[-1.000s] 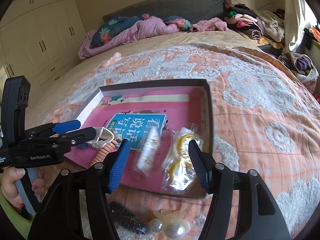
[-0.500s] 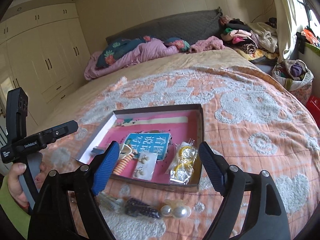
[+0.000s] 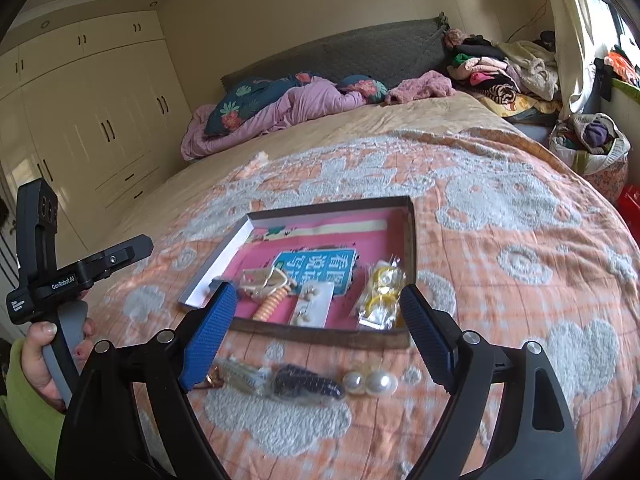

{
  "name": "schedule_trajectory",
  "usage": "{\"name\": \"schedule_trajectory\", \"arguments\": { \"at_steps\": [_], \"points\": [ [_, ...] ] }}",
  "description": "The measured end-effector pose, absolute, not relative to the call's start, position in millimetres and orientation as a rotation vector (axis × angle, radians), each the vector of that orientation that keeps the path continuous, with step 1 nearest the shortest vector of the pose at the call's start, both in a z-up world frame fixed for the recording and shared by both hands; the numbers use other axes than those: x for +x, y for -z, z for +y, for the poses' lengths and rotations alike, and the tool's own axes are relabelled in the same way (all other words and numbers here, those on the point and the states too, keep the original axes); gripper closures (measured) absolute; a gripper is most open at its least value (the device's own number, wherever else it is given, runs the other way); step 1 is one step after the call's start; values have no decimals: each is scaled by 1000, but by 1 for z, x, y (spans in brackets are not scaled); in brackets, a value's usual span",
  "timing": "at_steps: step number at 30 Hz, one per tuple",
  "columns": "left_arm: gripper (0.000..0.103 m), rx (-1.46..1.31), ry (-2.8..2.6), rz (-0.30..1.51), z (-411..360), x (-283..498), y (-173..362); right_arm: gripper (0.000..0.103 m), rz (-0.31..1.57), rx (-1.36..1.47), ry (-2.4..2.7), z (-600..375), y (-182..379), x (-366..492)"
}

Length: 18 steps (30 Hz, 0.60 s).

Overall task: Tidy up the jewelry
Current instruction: 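Withdraw both tools, left toward brown-strap watch, right toward black bead bag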

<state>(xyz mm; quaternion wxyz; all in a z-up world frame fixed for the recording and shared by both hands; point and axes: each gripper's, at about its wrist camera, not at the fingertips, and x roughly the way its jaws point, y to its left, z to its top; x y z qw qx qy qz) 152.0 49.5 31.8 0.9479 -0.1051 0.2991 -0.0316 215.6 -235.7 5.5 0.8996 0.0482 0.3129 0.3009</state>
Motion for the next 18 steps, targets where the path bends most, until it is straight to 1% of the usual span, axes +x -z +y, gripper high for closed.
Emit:
{"name": "schedule_trajectory", "arguments": {
  "at_steps": [18],
  "points": [
    [10, -142, 55, 688, 34, 123, -5, 20, 753, 94, -643, -231, 23, 191]
  ]
}}
